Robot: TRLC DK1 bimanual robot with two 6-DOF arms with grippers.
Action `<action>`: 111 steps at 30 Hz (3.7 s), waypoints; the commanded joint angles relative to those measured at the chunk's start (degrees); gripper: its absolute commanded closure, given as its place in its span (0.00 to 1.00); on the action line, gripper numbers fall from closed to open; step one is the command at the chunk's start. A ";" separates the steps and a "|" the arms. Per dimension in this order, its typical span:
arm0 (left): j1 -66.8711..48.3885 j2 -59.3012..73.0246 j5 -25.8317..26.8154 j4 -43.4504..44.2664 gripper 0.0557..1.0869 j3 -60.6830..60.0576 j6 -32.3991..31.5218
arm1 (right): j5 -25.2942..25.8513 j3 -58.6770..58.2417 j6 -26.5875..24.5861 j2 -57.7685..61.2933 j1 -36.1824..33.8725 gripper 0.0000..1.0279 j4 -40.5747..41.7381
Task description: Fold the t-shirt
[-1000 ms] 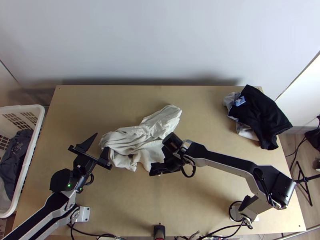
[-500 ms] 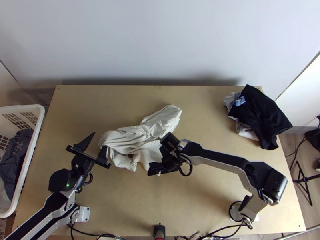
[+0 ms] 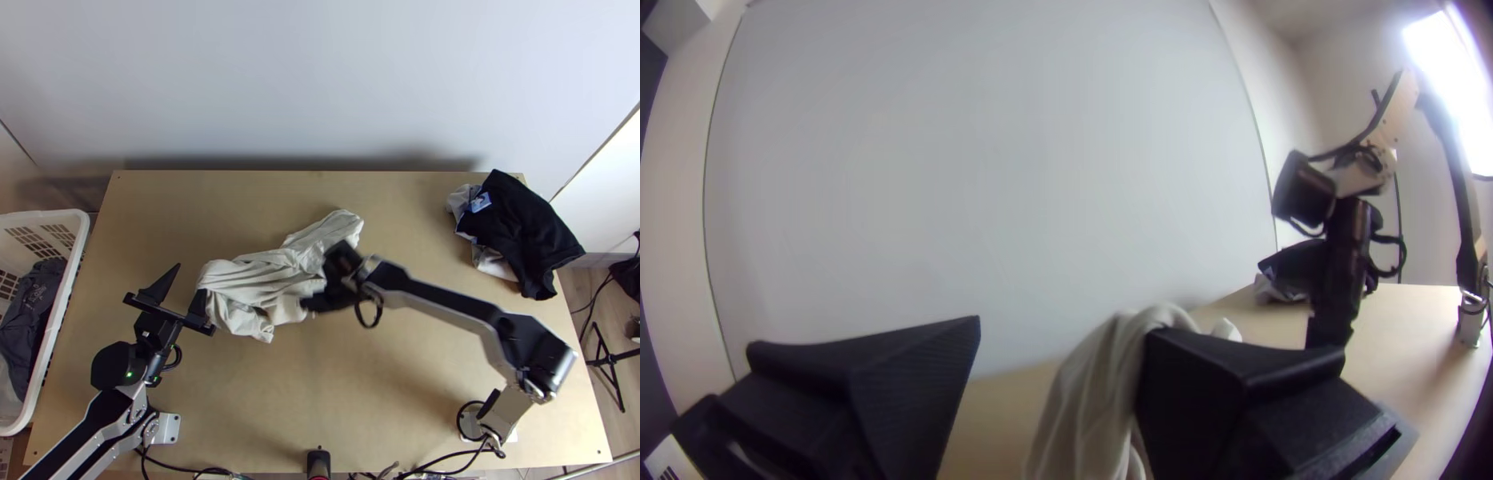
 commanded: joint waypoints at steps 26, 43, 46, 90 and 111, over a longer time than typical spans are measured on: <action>4.10 5.11 16.25 -37.23 0.27 19.14 -16.50 | 9.06 59.91 0.70 0.93 -22.30 0.97 -15.01; 3.13 10.39 15.81 -19.65 0.28 10.00 -12.19 | 8.09 59.38 1.76 -0.04 -22.92 0.97 -15.27; 7.96 20.49 14.85 -12.01 0.28 12.81 -12.90 | 7.39 59.30 1.76 -1.36 -22.83 0.97 -15.62; 3.75 67.87 27.06 -12.62 0.27 52.36 -23.80 | 1.76 58.42 4.39 -10.85 -22.48 0.97 -16.42; -11.46 84.30 43.85 -28.27 0.18 74.33 -41.11 | 1.68 55.60 4.04 -12.70 -22.39 0.97 -16.86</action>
